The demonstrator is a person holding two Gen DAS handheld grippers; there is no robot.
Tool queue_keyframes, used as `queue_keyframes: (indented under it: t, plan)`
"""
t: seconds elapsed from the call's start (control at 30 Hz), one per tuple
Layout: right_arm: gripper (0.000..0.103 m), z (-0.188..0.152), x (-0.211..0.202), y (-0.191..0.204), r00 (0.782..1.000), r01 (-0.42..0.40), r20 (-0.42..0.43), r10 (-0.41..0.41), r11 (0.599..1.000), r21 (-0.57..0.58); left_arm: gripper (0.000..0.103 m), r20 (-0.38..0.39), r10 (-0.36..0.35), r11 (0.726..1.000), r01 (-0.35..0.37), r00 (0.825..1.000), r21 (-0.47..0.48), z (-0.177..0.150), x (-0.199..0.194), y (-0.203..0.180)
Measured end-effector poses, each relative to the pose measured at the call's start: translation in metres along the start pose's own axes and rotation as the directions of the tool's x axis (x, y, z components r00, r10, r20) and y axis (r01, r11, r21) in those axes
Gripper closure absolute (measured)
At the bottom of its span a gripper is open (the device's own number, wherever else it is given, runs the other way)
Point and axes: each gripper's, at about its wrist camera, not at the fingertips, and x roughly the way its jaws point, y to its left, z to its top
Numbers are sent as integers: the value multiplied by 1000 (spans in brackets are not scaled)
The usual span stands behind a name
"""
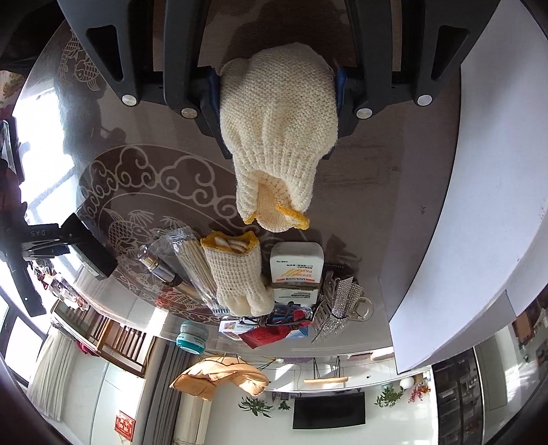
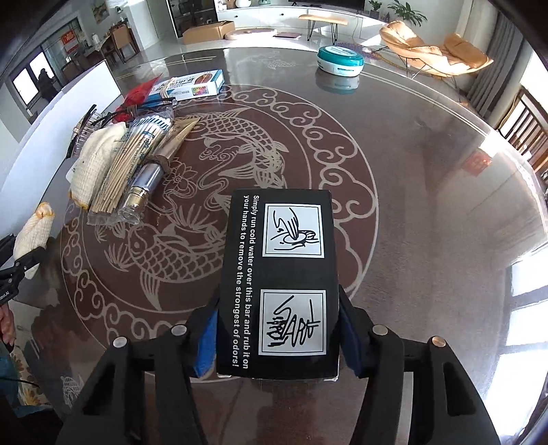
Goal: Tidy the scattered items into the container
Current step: 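Grasp the black box with the right tool while the left tool carries the glove over the container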
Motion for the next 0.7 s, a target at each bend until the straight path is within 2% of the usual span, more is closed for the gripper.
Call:
queue_keyframes:
  t: [0.1,0.17,0.3,0.4,0.5,0.57,0.7]
  plan:
    - [44,-7,-28,10,999,-13,31,14,1000,-28,56,33,-23,1000,23,999,-15,-7,-20,-6]
    - [44,-15,-35,13,999,-21,24,22,999,-35,56,36,-44,998,45,998,-33,-15,-27,-9]
    - [44,-32,-44,24,992,-125,31,125,992,-2,56,57,-75,996,78,996,-51,-25,-48,-11]
    - [44,-25,-55,45,973,-223,62,222,975,17,56,109,-79,994,86,991,-61,-18,-81,5]
    - [44,3,-73,90,949,-297,101,300,954,-40,56,168,-18,997,31,986,-72,-7,-121,38]
    - [44,29,-85,130,923,-354,122,364,930,-98,56,188,32,994,-12,982,-109,-2,-142,71]
    - [44,90,-101,236,869,-436,125,478,861,-261,56,170,164,965,-122,972,-232,-3,-158,151]
